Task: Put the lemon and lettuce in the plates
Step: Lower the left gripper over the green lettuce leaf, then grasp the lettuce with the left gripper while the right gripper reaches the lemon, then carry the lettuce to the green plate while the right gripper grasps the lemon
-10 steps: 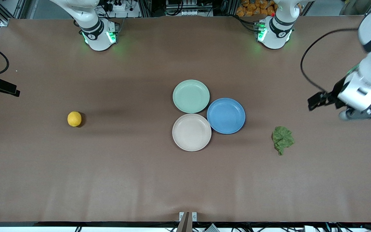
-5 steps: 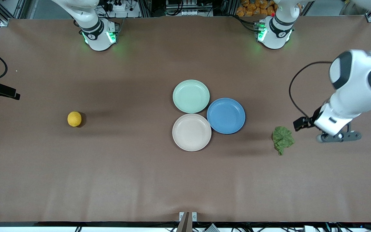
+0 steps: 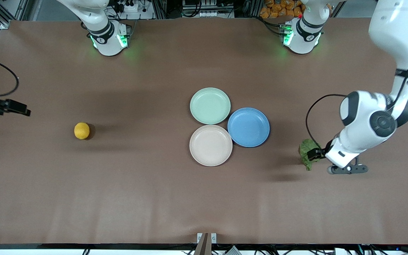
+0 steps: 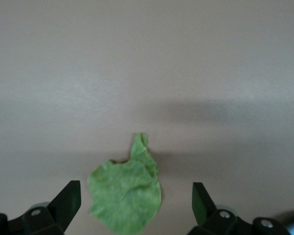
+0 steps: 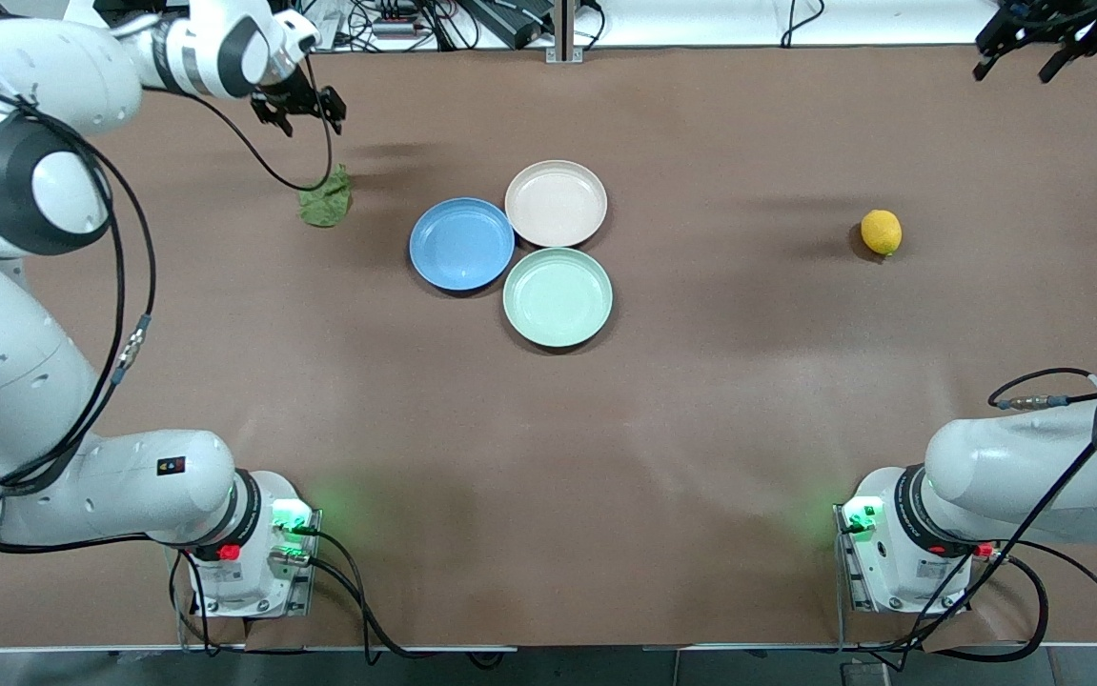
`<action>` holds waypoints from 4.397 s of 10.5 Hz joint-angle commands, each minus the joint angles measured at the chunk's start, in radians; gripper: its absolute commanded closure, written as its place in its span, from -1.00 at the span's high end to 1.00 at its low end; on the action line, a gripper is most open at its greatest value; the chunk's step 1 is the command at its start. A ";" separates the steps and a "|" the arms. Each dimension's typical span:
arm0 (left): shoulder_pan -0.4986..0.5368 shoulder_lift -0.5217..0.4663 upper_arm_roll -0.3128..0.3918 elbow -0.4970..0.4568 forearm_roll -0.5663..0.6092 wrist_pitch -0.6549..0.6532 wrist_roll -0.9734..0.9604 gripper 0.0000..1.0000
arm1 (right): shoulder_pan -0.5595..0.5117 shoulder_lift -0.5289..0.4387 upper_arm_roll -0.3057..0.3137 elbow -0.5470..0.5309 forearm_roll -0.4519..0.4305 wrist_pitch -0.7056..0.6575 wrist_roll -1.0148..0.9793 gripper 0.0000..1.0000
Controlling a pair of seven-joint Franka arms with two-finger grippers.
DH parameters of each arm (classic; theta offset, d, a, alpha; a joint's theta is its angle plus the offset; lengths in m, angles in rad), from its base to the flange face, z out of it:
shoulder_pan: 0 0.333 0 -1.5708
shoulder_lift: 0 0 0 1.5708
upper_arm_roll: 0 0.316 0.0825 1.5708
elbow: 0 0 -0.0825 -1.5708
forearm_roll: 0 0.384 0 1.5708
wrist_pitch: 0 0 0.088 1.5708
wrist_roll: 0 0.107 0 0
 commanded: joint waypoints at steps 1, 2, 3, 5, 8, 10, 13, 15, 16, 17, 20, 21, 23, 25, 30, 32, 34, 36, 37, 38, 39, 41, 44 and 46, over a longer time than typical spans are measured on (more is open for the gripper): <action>0.003 0.106 0.004 0.016 0.031 0.073 -0.012 1.00 | -0.012 -0.047 0.003 -0.329 0.022 0.348 -0.012 1.00; 0.003 0.106 0.010 0.008 0.039 0.065 -0.012 1.00 | -0.014 -0.045 0.003 -0.362 0.022 0.378 -0.012 1.00; -0.002 0.106 0.010 0.004 0.047 0.048 -0.013 1.00 | -0.017 -0.041 0.001 -0.370 0.022 0.377 -0.012 1.00; 0.003 0.105 0.011 0.002 0.050 -0.020 -0.013 1.00 | -0.024 -0.033 0.001 -0.396 0.022 0.390 -0.012 1.00; -0.003 0.129 0.024 -0.012 0.098 -0.027 -0.023 1.00 | -0.015 -0.019 0.003 -0.501 0.022 0.552 -0.012 1.00; 0.000 0.141 0.025 -0.006 0.137 -0.027 -0.041 0.91 | -0.003 0.017 0.003 -0.535 0.022 0.610 -0.012 1.00; -0.009 0.164 0.024 0.008 0.136 -0.024 -0.082 0.57 | 0.020 0.111 0.004 -0.545 0.022 0.711 -0.007 1.00; -0.014 0.193 0.024 0.027 0.136 -0.022 -0.084 0.41 | 0.020 0.166 0.004 -0.561 0.022 0.790 -0.007 1.00; -0.020 0.195 0.024 0.033 0.136 -0.022 -0.086 0.19 | 0.020 0.187 0.003 -0.570 0.022 0.824 -0.007 1.00; -0.020 0.194 0.024 0.042 0.136 -0.022 -0.095 -0.01 | 0.020 0.203 0.004 -0.574 0.022 0.856 -0.007 1.00; -0.021 0.184 0.022 0.057 0.137 -0.022 -0.144 -1.00 | 0.020 0.255 0.004 -0.589 0.022 0.936 -0.006 1.00; -0.023 0.172 0.019 0.057 0.137 -0.025 -0.159 -1.00 | 0.020 0.266 0.004 -0.592 0.022 0.949 -0.006 1.00; -0.046 0.122 0.013 0.056 0.134 -0.056 -0.167 -1.00 | 0.023 0.284 0.006 -0.601 0.022 0.995 -0.006 1.00; -0.090 0.045 -0.007 0.053 0.122 -0.102 -0.270 -1.00 | 0.034 0.300 0.006 -0.600 0.022 0.999 -0.006 1.00; -0.113 0.019 -0.329 0.039 0.119 -0.229 -0.901 -1.00 | 0.031 0.317 0.006 -0.580 0.022 0.974 0.002 -0.11; -0.181 0.019 -0.372 0.036 0.119 -0.300 -1.034 -1.00 | 0.031 0.309 0.007 -0.532 0.022 0.873 0.008 -0.14; -0.288 0.025 -0.372 0.036 0.119 -0.317 -1.186 -1.00 | 0.037 0.298 0.012 -0.511 0.022 0.843 0.058 -0.14; -0.354 0.025 -0.372 0.036 0.119 -0.343 -1.276 -1.00 | 0.045 0.298 0.052 -0.435 0.022 0.759 0.170 -0.14; -0.386 0.037 -0.372 0.042 0.119 -0.343 -1.321 -1.00 | 0.064 0.303 0.070 -0.369 0.022 0.681 0.248 -0.15; -0.425 0.058 -0.372 0.048 0.123 -0.323 -1.378 -1.00 | 0.104 0.309 0.075 -0.303 0.022 0.624 0.325 -0.15; -0.451 0.075 -0.369 0.053 0.126 -0.282 -1.420 -1.00 | 0.152 0.318 0.073 -0.254 0.022 0.610 0.403 -0.16; -0.477 0.107 -0.366 0.057 0.131 -0.237 -1.458 -1.00 | 0.228 0.344 0.075 -0.178 0.022 0.610 0.532 -0.16; -0.499 0.129 -0.336 0.057 0.158 -0.209 -1.458 0.86 | 0.357 0.399 0.075 -0.053 0.020 0.611 0.713 -0.17; -0.491 0.112 -0.335 0.067 0.160 -0.211 -1.458 1.00 | 0.452 0.444 0.073 0.052 0.019 0.611 0.814 -0.17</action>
